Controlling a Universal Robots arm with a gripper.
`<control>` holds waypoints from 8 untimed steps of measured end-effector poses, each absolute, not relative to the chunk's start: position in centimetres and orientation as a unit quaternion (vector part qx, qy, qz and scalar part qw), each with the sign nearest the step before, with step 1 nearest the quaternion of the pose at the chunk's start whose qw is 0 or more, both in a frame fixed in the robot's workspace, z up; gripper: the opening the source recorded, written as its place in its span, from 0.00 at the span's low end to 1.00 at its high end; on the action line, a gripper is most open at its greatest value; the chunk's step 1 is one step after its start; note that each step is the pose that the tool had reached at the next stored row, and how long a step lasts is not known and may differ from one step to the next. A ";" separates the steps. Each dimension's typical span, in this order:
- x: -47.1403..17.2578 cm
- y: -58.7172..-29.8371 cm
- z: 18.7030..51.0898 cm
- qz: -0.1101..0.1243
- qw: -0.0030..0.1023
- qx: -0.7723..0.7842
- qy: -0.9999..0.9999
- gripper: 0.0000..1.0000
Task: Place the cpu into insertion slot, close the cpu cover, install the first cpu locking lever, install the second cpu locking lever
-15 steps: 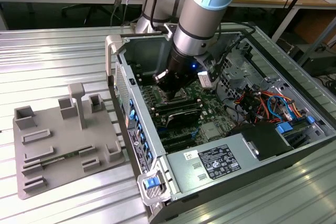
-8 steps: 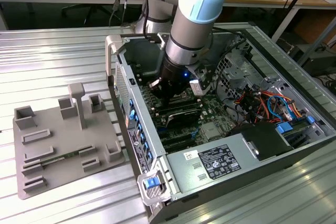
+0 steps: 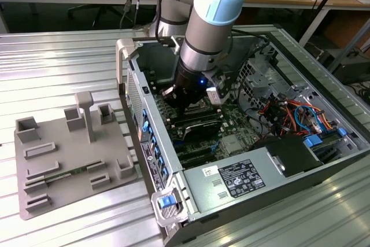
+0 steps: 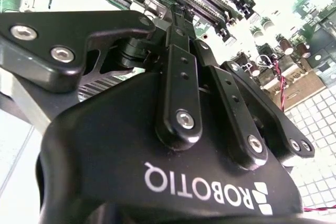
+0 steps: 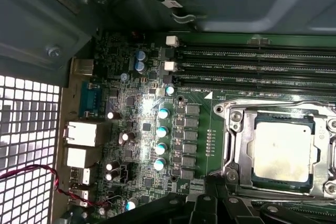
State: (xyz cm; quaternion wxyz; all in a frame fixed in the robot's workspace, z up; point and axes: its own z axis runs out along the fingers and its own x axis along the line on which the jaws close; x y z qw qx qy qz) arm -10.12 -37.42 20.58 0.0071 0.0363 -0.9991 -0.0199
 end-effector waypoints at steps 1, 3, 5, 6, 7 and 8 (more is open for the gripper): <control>-10.1 -37.4 20.6 -0.020 0.007 0.038 -0.999 0.11; -10.1 -37.4 20.5 -0.020 0.007 0.045 -0.999 0.11; -10.1 -37.4 20.5 -0.020 0.007 0.052 -0.998 0.11; -10.1 -37.4 20.5 -0.020 0.007 0.056 -0.998 0.11; -10.1 -37.4 20.5 -0.020 0.008 0.060 -0.998 0.11; -10.1 -37.4 20.4 -0.020 0.008 0.063 -0.998 0.11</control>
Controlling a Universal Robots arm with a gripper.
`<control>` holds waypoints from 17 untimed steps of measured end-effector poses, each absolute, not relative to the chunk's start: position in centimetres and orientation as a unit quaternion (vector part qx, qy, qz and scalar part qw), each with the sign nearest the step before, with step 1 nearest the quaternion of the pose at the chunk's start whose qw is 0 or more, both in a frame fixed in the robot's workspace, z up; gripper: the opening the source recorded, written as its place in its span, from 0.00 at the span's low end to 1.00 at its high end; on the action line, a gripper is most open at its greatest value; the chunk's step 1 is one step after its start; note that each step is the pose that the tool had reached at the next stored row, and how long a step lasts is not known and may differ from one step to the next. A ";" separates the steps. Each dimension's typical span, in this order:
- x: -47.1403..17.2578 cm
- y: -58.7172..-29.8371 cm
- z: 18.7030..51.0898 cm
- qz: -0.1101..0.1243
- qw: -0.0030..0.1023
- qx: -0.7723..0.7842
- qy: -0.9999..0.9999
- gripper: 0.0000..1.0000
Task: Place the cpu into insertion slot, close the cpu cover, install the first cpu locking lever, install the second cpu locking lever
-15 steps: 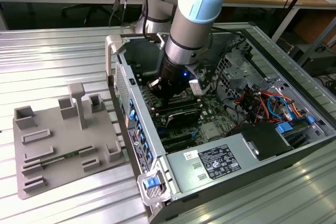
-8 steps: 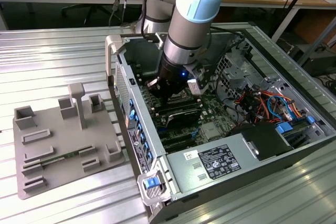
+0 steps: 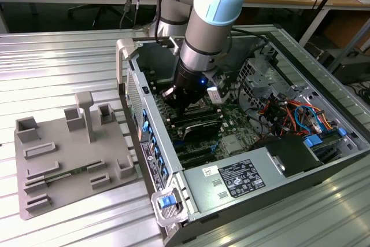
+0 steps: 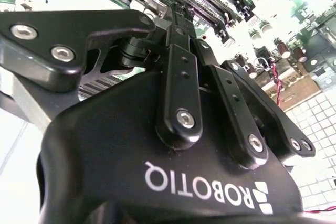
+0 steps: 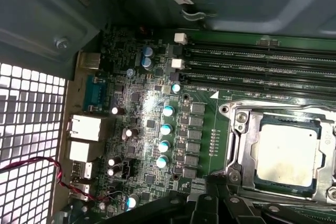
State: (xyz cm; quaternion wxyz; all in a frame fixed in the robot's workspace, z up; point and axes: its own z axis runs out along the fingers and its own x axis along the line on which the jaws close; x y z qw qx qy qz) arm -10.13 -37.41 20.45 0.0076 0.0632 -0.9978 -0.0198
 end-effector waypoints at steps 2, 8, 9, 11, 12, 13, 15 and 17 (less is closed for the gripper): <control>-10.1 -37.4 20.4 -0.020 0.008 0.064 -0.998 0.11; -10.1 -37.1 20.3 -0.020 0.007 0.064 -0.998 0.11; -10.1 -37.1 20.1 -0.020 0.007 0.064 -0.998 0.11; -10.1 -37.1 20.1 -0.020 0.008 0.064 -0.998 0.11; -10.1 -37.1 20.1 -0.020 0.008 0.064 -0.998 0.11; -10.1 -37.1 20.1 -0.020 0.008 0.064 -0.998 0.11; -10.1 -37.2 20.2 -0.018 0.007 0.064 -0.998 0.11; -10.1 -37.2 20.7 -0.016 0.007 0.064 -0.998 0.11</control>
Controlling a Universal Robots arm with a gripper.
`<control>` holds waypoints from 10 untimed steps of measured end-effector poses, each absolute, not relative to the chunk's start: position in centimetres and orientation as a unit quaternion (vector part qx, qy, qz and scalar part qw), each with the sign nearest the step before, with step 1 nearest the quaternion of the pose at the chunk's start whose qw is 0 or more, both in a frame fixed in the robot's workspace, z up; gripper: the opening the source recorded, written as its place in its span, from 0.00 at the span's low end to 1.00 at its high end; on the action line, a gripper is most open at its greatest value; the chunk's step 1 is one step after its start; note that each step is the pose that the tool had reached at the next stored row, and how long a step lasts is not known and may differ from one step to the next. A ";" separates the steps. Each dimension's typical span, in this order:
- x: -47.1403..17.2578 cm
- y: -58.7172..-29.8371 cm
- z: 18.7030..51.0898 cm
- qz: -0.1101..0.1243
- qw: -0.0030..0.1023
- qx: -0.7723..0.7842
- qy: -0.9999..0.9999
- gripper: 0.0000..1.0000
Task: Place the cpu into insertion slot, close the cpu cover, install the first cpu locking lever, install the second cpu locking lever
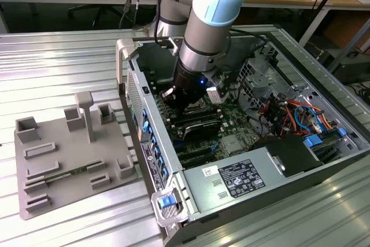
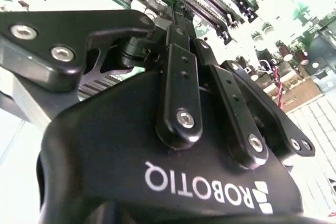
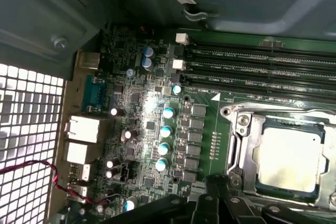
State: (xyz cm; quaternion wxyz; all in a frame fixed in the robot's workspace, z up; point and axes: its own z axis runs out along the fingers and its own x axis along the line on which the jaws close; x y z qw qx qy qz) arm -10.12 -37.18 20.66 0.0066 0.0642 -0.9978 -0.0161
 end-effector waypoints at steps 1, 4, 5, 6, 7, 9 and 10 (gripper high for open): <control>-10.1 -37.2 21.0 -0.016 0.007 0.064 -0.998 0.11; -8.9 -37.2 21.4 -0.016 0.012 0.064 -0.998 0.11; -8.1 -37.2 21.4 -0.016 0.016 0.064 -0.998 0.11; -7.4 -37.2 21.4 -0.016 0.018 0.064 -0.998 0.11; -7.0 -37.2 21.4 -0.017 0.020 0.064 -0.998 0.11; -6.0 -37.2 21.4 -0.019 0.023 0.064 -0.998 0.11; -5.7 -37.2 21.4 -0.020 0.024 0.064 -0.997 0.11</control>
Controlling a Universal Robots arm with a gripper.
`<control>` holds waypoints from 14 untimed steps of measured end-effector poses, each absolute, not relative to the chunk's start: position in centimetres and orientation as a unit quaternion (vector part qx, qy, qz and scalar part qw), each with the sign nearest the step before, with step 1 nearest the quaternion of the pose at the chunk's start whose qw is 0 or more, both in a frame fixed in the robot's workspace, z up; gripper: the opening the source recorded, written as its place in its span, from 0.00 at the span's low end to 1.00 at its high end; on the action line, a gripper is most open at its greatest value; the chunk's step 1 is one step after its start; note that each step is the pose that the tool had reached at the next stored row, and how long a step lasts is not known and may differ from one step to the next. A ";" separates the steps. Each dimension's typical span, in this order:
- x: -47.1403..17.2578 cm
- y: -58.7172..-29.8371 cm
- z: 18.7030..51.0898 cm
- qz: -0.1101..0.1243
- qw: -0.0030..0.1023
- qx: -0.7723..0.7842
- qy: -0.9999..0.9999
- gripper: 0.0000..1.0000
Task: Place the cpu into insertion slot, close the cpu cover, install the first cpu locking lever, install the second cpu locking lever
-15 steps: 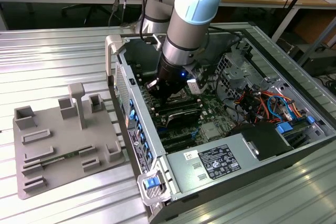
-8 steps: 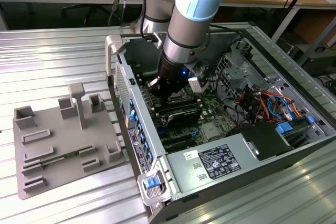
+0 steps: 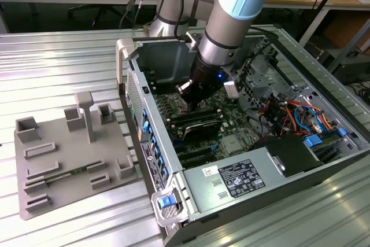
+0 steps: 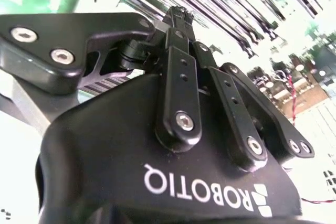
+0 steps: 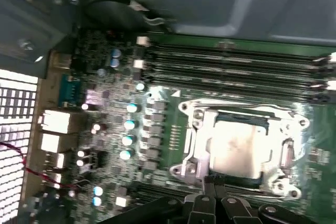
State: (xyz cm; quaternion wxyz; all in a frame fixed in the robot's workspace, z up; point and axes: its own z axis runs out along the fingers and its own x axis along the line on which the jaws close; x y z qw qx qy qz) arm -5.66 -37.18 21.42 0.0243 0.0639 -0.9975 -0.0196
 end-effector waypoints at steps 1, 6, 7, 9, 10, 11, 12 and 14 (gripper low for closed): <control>-5.3 -37.2 21.4 -0.020 0.025 0.064 -0.997 0.11; -4.8 -37.2 22.8 -0.024 0.026 0.064 -0.997 0.11; -4.8 -37.2 23.7 -0.024 0.026 0.064 -0.997 0.11; -4.8 -37.2 24.8 -0.024 0.026 0.064 -0.997 0.11; -4.8 -37.2 24.9 -0.025 0.026 0.064 -0.997 0.11; -4.8 -37.2 25.0 -0.025 0.025 0.064 -0.997 0.11; -4.8 -37.2 25.0 -0.025 0.025 0.064 -0.997 0.11; -4.8 -37.2 25.0 -0.025 0.025 0.064 -0.997 0.11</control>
